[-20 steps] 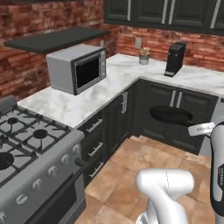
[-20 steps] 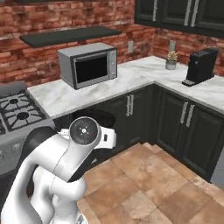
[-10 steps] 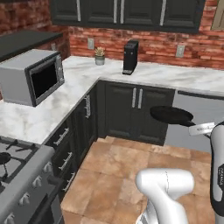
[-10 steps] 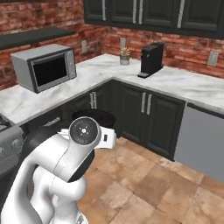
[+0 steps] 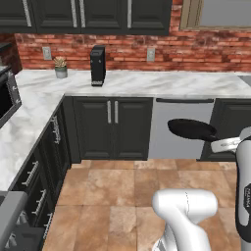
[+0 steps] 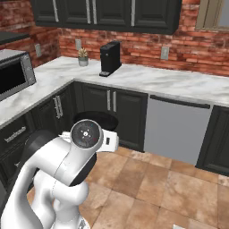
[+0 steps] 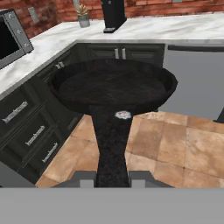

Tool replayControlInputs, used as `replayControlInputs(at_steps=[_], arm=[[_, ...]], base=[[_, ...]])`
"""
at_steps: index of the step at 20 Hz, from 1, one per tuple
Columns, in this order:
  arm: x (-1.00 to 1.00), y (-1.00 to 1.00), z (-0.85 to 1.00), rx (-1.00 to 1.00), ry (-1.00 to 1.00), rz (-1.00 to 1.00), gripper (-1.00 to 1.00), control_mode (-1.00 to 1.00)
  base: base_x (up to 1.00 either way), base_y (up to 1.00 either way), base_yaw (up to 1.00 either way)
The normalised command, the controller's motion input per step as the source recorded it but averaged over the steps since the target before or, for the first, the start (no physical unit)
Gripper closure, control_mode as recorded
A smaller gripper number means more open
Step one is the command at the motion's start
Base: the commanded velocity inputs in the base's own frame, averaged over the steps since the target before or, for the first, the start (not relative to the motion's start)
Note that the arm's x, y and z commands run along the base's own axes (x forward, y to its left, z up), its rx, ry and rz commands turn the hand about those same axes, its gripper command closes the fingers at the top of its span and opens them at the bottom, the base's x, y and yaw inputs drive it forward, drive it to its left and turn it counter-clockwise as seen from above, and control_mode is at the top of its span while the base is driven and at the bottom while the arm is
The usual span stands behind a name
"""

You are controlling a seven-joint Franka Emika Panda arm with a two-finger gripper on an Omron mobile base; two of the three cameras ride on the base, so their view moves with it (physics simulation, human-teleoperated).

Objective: Move the pot and pan from the stove into the sink.

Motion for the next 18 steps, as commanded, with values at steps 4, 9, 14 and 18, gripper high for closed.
replayControlInputs(at_steps=[4, 9, 14, 18], arm=[[0.00, 0.00, 0.00, 0.00, 0.00, 0.00, 1.00, 1.00], [0.00, 0.00, 0.00, 0.00, 0.00, 0.00, 1.00, 1.00], [0.00, 0.00, 0.00, 0.00, 0.00, 0.00, 1.00, 1.00], [0.00, 0.00, 0.00, 0.00, 0.00, 0.00, 1.00, 1.00]], base=[[0.09, -0.15, -0.46], [0.01, -0.09, -0.22], [0.23, 0.09, 0.00], [0.51, 0.25, 0.01]])
